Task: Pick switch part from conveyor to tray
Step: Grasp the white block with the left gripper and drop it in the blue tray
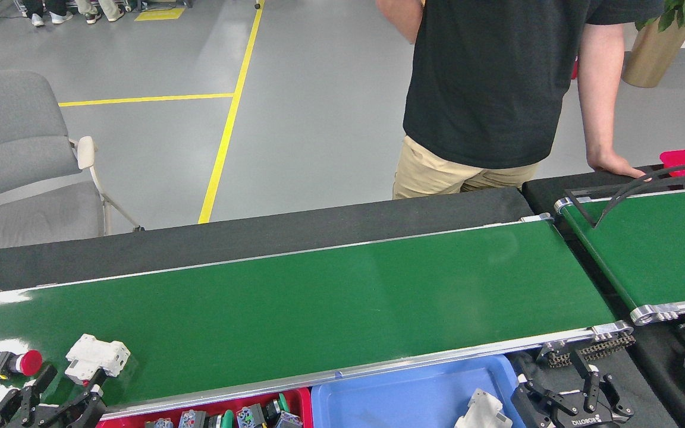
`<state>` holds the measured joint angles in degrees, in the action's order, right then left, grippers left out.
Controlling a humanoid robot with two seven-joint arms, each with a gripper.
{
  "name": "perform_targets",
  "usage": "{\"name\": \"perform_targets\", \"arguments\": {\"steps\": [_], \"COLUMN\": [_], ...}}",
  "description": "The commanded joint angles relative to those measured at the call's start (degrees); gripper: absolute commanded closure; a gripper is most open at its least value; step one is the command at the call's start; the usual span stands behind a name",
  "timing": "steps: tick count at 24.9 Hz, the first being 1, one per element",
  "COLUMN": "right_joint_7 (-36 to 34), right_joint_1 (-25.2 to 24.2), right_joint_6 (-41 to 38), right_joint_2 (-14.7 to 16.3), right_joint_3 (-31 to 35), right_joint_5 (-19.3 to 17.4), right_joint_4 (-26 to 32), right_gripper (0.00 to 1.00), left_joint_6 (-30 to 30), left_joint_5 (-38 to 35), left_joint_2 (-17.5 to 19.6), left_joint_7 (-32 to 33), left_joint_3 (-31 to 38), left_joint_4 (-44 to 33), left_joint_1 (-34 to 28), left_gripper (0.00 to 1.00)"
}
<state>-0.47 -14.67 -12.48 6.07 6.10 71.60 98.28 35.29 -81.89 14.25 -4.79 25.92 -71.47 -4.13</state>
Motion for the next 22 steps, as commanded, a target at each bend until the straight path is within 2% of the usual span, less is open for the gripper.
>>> {"name": "perform_targets", "arguments": {"steps": [1, 5, 8, 10, 13, 16, 18, 22], "right_joint_7": [-0.23, -0.23, -0.23, -0.23, -0.23, -0.14, -0.23, -0.23], "right_joint_1": [0.69, 0.61, 0.43, 0.43, 0.43, 0.17, 0.17, 0.34], "right_joint_6": [-0.27, -0.18, -0.18, -0.18, -0.09, -0.18, -0.27, -0.18], "right_joint_2": [0.26, 0.26, 0.35, 0.09, -0.09, 0.0, 0.09, 0.17], "right_joint_3": [0.14, 0.14, 0.14, 0.14, 0.14, 0.06, 0.14, 0.49], "right_joint_5": [-0.14, -0.14, -0.14, -0.14, -0.05, -0.14, -0.05, -0.14], "right_joint_4": [0.6, 0.69, 0.77, 0.95, 1.04, 2.01, 2.18, 2.27], "right_gripper": [0.0, 0.0, 0.0, 0.0, 0.0, 0.0, 0.0, 0.0], "left_joint_6": [-0.04, 0.13, 0.48, 0.66, 0.66, 0.48, 0.05, -1.71], "left_joint_5": [0.15, 0.41, 0.77, 0.85, 3.05, 3.67, 2.61, -3.71], "left_joint_2": [1.04, 1.13, 0.69, 0.25, -0.72, -3.36, -7.13, -14.95], "left_joint_7": [-0.57, -0.66, -0.83, -1.09, -1.18, -0.66, 0.05, 2.95], "left_joint_3": [0.19, 0.19, 0.1, -0.69, -5.18, -8.87, -13.87, -24.51], "left_joint_4": [0.89, 2.91, 2.91, 2.12, -3.5, -13.17, -18.44, -21.51], "left_joint_1": [1.14, 1.49, 1.67, 1.49, 0.18, -3.25, -4.66, -4.66], "left_gripper": [0.24, 0.67, 0.79, 0.83, 0.88, 0.89, 0.88, 0.88]}}
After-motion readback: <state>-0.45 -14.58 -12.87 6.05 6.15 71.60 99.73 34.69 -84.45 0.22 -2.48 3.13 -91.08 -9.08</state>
